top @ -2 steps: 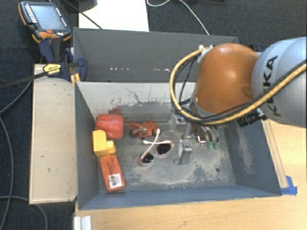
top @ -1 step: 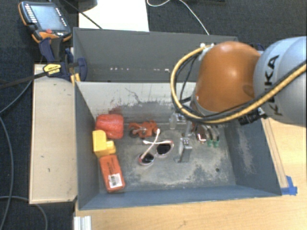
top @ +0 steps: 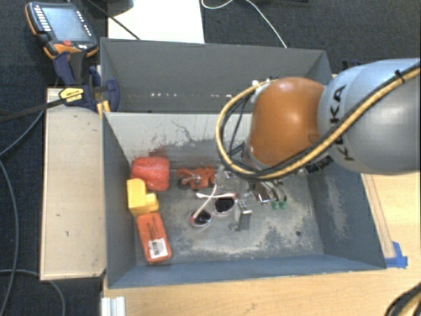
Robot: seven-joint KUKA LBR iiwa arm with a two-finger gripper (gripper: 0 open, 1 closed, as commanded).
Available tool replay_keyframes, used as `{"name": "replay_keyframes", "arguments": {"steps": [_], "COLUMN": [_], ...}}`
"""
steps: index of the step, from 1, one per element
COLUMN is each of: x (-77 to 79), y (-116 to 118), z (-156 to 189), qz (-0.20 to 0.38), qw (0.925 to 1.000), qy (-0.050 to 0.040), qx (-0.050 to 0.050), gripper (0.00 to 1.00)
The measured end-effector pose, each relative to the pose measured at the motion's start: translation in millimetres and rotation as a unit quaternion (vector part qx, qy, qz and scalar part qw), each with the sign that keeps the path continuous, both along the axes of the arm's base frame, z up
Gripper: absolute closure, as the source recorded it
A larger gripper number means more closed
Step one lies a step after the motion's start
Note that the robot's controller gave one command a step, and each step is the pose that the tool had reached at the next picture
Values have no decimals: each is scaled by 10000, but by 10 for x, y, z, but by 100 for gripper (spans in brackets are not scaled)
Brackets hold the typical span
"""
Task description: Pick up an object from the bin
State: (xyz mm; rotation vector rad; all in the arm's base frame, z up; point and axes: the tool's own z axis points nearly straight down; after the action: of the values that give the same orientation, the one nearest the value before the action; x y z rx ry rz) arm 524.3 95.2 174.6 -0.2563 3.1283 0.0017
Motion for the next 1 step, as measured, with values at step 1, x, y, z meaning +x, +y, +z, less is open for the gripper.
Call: {"name": "replay_keyframes", "arguments": {"steps": [1], "x": [252], "y": [189], "z": [-138], "qz": [2444], "qw": [9697], "qy": [-32], "qx": [-6], "gripper": [0]}}
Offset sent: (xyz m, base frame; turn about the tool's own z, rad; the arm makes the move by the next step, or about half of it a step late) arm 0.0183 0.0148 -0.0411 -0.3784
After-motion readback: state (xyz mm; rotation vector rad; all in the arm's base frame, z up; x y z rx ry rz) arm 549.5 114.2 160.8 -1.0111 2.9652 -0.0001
